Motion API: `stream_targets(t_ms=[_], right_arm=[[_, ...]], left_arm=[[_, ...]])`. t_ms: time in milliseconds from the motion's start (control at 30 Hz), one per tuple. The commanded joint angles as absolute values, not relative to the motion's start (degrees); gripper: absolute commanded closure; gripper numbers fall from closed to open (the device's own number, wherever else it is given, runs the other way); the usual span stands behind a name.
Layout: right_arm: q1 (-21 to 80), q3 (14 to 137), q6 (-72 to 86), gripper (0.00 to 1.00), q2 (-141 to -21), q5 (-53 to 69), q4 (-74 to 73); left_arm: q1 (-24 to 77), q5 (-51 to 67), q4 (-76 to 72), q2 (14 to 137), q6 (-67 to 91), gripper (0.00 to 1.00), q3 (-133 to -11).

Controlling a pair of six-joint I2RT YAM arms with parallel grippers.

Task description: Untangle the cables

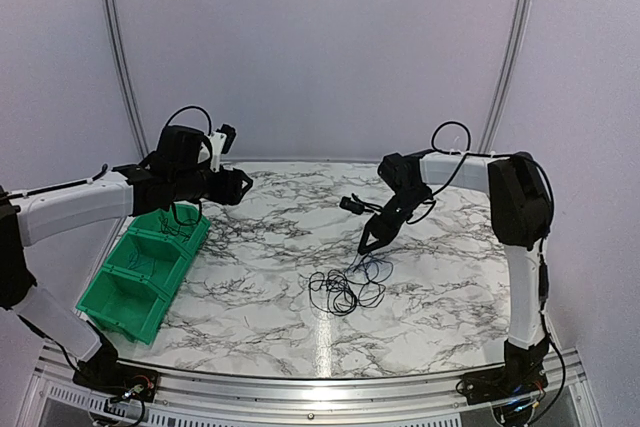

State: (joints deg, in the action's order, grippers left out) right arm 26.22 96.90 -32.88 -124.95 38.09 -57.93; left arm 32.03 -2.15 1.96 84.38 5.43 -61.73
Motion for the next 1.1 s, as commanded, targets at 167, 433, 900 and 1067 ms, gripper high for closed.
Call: stream_targets(t_ms=[167, 433, 900, 1067], right_arm=[[26.7, 100.6, -33.5, 0.96, -123.4, 43.4, -59.9], [26.8, 100.3, -34.1, 1.00, -119.2, 45.4, -59.5], [27.4, 96.7, -34.3, 1.00, -102.8, 51.1, -55.2], [27.9, 94.3, -35.1, 1.00, -100.7, 51.1, -54.4]], left_arm=[[32.2, 3.0, 1.1, 86.0, 6.1, 0.29, -61.8], [32.5, 7.8, -5.3, 86.1, 8.7, 0.29, -59.3], [49.5, 12.8, -24.1, 90.9, 21.0, 0.22, -56.9], [52.4, 12.5, -32.1, 96.0, 24.1, 0.23, -57.4]])
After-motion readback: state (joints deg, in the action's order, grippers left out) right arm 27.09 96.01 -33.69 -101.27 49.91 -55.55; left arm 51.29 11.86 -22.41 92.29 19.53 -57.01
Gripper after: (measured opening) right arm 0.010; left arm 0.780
